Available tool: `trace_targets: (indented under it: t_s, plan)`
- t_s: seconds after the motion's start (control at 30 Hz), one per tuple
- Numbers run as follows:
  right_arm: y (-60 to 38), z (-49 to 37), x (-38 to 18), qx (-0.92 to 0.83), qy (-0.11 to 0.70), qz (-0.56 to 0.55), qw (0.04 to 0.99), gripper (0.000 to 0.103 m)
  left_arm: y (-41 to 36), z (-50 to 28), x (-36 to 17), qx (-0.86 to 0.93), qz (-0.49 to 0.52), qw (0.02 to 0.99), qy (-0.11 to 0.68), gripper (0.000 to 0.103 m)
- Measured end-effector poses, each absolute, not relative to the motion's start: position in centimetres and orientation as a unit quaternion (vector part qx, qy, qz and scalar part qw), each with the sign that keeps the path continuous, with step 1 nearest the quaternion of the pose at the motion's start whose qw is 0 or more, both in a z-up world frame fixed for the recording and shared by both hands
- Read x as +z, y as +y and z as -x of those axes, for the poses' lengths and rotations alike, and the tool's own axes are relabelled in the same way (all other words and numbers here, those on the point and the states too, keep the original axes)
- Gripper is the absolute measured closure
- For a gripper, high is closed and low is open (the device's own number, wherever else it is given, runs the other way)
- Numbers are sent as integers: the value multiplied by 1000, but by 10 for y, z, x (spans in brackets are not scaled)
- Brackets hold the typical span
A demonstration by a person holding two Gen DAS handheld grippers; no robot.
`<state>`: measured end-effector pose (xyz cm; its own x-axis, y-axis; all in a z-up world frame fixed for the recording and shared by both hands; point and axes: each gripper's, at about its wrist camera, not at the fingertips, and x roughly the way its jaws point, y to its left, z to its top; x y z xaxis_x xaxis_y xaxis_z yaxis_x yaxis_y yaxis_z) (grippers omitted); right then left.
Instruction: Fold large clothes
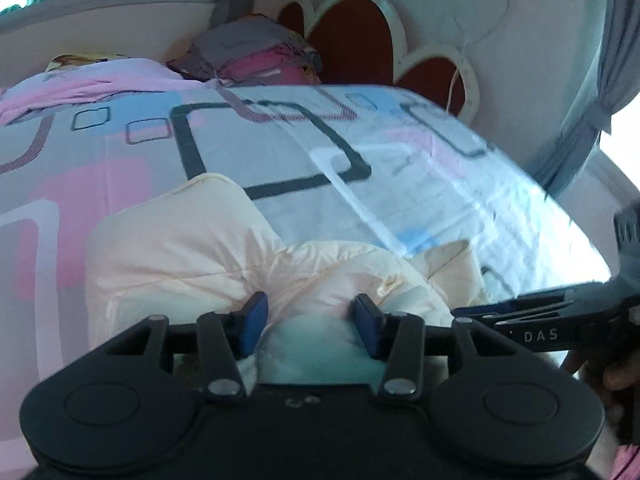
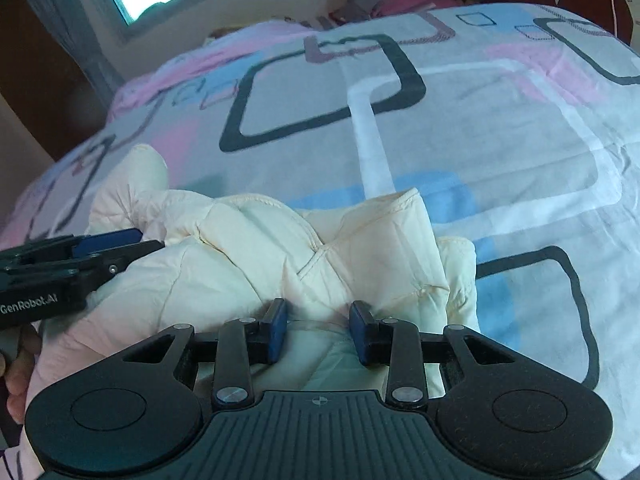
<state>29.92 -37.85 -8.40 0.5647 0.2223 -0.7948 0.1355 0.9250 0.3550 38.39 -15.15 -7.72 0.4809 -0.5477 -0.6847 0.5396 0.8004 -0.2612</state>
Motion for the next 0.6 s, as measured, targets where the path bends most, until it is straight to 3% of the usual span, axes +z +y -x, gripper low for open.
trace_targets:
  t_s: [0.2, 0.33, 0.5, 0.6]
  plan:
    - [-377, -255, -22, 29, 398, -178, 900, 69, -128, -334, -39, -307, -7, 887, 346, 56]
    - [-343, -256, -9, 75, 402, -134, 902, 69, -132, -314, -41, -316, -12, 882, 350, 56]
    - [-322, -272, -47, 55, 448, -99, 887, 69, -155, -323, -57, -313, -21, 873, 374, 56]
    - [-326, -267, -69, 56, 459, -97, 882, 70, -171, -318, -69, -318, -78, 866, 379, 56]
